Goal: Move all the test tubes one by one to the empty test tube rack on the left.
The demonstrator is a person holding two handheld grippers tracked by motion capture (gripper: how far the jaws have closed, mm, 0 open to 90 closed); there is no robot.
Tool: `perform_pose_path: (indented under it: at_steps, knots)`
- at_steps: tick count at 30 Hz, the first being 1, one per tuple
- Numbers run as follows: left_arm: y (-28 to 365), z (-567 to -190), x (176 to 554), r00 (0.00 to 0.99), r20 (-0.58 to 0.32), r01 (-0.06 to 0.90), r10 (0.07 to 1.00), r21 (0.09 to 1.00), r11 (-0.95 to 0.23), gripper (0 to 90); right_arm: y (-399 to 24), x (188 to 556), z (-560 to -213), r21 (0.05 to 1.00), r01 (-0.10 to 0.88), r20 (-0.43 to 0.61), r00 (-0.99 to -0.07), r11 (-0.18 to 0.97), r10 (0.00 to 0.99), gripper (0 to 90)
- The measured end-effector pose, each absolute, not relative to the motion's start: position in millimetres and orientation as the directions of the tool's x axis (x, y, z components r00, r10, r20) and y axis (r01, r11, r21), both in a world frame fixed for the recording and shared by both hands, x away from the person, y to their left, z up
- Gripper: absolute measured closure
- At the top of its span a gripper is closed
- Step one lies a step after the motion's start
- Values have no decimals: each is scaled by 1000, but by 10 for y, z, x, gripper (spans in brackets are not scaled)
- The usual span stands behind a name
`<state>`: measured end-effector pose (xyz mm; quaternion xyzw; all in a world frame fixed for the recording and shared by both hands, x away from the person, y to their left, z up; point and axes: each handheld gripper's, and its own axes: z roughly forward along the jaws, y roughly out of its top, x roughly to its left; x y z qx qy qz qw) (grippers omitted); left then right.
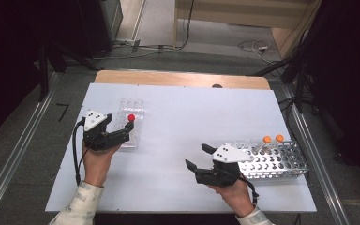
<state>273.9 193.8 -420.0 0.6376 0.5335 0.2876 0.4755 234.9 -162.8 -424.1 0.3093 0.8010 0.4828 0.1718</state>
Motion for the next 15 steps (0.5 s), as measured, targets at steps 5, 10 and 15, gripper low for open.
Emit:
perform_pose_path:
  at_steps: [5,10,15]
  knots:
    - [1929,-4189,2727,262,-131,399,956,917,16,186,-1863,2314,-4218,886,334,19,-720,322,694,237]
    - [1933,-4189,2725,256,-120,398,959,917,9,186,-2036,2312,-4226,889,345,22,-689,302,724,237]
    - [1925,-4206,2732,253,-115,403,961,915,3,186,-2167,2317,-4232,890,354,23,-664,287,747,236]
